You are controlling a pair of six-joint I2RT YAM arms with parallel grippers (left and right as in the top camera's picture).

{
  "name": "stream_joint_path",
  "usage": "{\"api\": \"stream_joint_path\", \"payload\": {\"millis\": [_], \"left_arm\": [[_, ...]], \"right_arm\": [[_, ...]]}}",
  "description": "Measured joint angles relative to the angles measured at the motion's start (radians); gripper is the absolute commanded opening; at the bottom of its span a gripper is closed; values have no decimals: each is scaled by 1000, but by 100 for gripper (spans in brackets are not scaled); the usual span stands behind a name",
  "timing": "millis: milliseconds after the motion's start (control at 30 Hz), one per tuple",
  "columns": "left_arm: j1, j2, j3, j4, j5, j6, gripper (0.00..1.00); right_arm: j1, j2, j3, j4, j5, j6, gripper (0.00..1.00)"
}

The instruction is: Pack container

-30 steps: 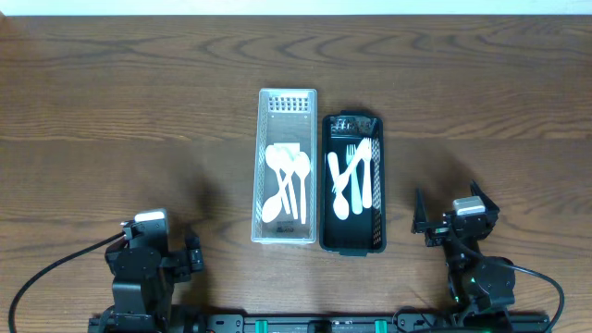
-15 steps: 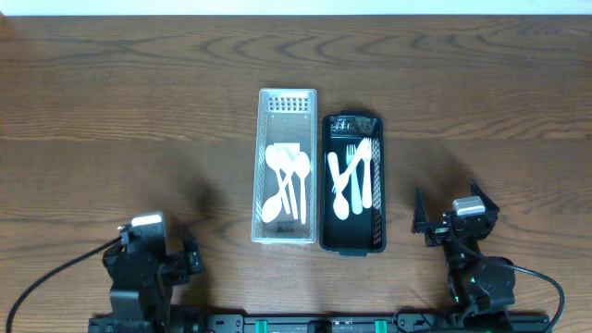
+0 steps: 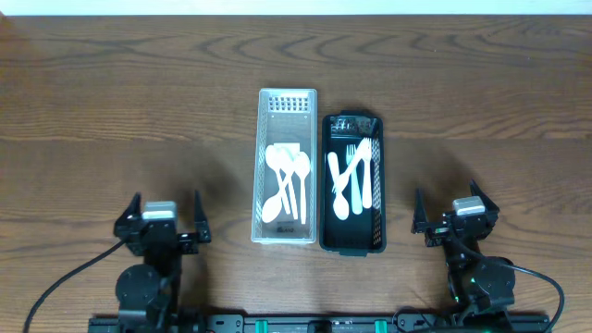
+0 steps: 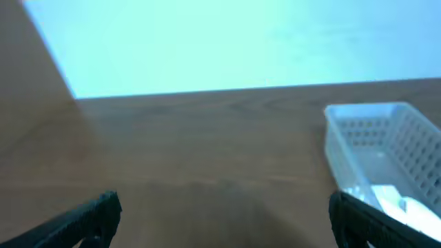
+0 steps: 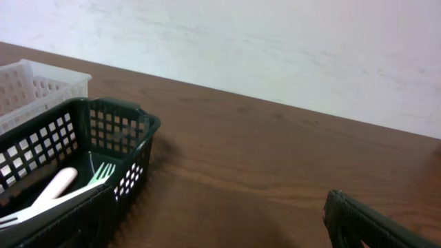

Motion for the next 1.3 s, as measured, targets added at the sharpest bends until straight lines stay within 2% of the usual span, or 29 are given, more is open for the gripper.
{"api": "stream_joint_path", "payload": {"millis": [167,367,533,733,1000,1300], "left_arm": [[0,0,-139,151,108,23,98],[0,1,-177,188,208,22,98],[0,1,-177,192,230,0,98],[0,1,-177,192,227,-82,98],[0,1,-180,192,126,-189,98],[0,1,-183,197,99,-215,98]], "right_arm": [[0,0,0,0,0,0,99],[0,-1,-1,1,0,0,99],[0,-1,-1,1,0,0,99],[0,-1,-1,1,0,0,99],[0,-1,-1,1,0,0,99],[0,-1,-1,1,0,0,99]]}}
